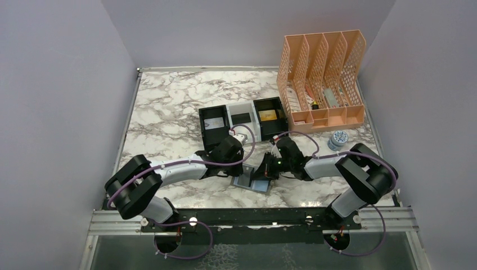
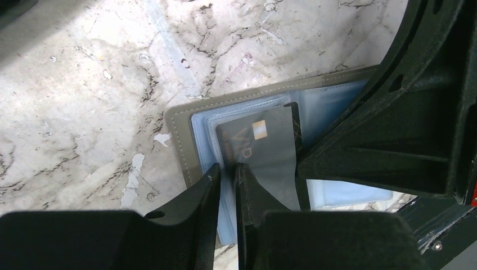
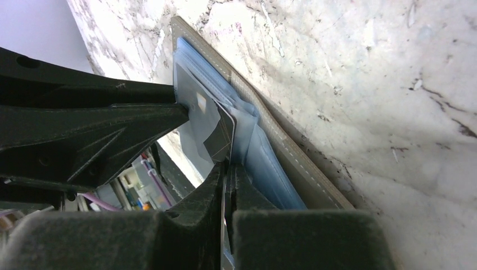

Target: Take the credit cards out of the card holder

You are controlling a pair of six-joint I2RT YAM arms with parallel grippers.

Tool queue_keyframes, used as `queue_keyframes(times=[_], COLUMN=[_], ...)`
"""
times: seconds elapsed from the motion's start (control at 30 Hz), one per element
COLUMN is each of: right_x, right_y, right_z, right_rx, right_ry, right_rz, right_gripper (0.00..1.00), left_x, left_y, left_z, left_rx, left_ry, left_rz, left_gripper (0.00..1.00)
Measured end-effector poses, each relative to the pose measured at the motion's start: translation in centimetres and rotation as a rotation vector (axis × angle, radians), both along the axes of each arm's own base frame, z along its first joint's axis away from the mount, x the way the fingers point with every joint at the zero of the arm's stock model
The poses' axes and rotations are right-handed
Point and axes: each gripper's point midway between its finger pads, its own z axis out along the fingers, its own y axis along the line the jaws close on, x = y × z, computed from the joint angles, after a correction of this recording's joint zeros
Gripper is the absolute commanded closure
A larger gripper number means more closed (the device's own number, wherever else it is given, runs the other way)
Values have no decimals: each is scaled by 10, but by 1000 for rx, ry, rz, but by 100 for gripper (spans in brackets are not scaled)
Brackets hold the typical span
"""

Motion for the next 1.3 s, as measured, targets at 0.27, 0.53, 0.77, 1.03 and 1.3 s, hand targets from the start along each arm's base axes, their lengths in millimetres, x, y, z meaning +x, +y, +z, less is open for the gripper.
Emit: queue_keyframes(times=[0.27,0.53,0.77,1.03,1.3], right_x=[3,3,3,0,4], right_y=[-16,-27,-38,-36,-24], right_z=[6,6,6,8,5], right_rx=[-76,-86,-101,-83,-51], right_ry=[-77,-88,-99,-107,-86], right_rz=[-3,-15,-26,8,56], right_gripper=[99,99,98,74,71], left_x=[3,2,2,2,2], left_y=[-9,-14,-14,-14,-14], left_z=[-1,0,0,0,0], left_rx=[-5,-20,-19,-19,-19], left_ry=[3,8,8,8,9], left_rz=[19,31,33,33,32], left_gripper=[86,85,84,82,82])
